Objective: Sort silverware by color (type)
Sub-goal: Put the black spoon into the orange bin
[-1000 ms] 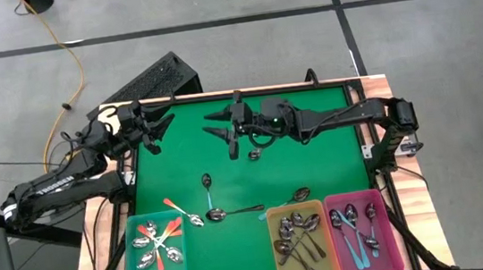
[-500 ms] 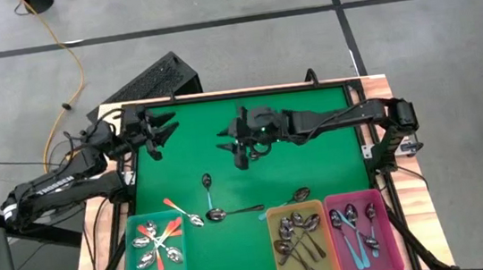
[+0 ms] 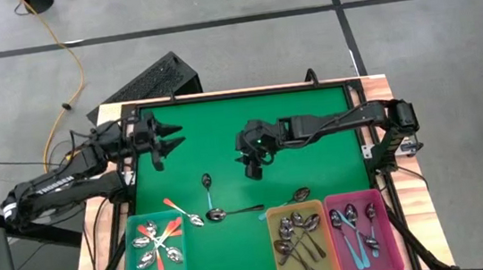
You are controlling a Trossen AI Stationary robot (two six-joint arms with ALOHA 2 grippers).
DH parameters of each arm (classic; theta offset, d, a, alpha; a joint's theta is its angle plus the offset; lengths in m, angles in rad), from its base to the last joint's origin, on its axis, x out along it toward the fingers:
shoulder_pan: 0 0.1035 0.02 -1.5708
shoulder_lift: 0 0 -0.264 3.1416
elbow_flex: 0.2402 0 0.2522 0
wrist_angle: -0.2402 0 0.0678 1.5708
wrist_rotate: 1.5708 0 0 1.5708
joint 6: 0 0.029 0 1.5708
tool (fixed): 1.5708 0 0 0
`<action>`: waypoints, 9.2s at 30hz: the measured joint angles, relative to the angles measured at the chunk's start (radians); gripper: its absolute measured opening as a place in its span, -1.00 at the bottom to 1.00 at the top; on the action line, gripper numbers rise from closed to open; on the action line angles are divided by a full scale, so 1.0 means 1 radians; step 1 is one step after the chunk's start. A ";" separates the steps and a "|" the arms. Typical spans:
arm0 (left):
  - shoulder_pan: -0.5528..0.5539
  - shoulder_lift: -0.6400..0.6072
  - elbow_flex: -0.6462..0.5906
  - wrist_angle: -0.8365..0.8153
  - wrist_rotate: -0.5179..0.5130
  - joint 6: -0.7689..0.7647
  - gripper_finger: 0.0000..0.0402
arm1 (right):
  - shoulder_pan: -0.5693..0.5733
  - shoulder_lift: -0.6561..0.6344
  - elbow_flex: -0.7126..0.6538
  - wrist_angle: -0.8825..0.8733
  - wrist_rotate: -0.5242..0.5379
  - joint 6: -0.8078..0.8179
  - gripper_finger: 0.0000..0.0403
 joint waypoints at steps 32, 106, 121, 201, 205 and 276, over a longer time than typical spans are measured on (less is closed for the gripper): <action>-0.071 0.131 0.000 0.004 0.009 0.087 -0.14 | -0.022 0.000 -0.115 0.074 0.062 0.052 -0.13; -0.530 0.910 0.247 -0.930 -0.053 0.557 -0.14 | -0.006 0.000 -0.113 0.020 0.058 0.044 -0.13; -0.548 0.910 0.241 -0.873 -0.046 0.599 -0.14 | -0.006 0.000 -0.113 0.018 0.059 0.044 -0.13; -0.469 0.743 0.497 -0.905 -0.354 0.421 -0.43 | 0.014 0.000 -0.113 -0.162 0.052 0.157 -0.13; -0.469 0.743 0.497 -0.876 -0.370 0.461 -0.43 | 0.014 0.000 -0.113 -0.305 0.065 0.189 -0.13; -0.366 0.751 0.281 -0.472 -0.380 0.632 -0.43 | -0.198 0.231 -0.105 -0.198 0.115 -0.322 -0.13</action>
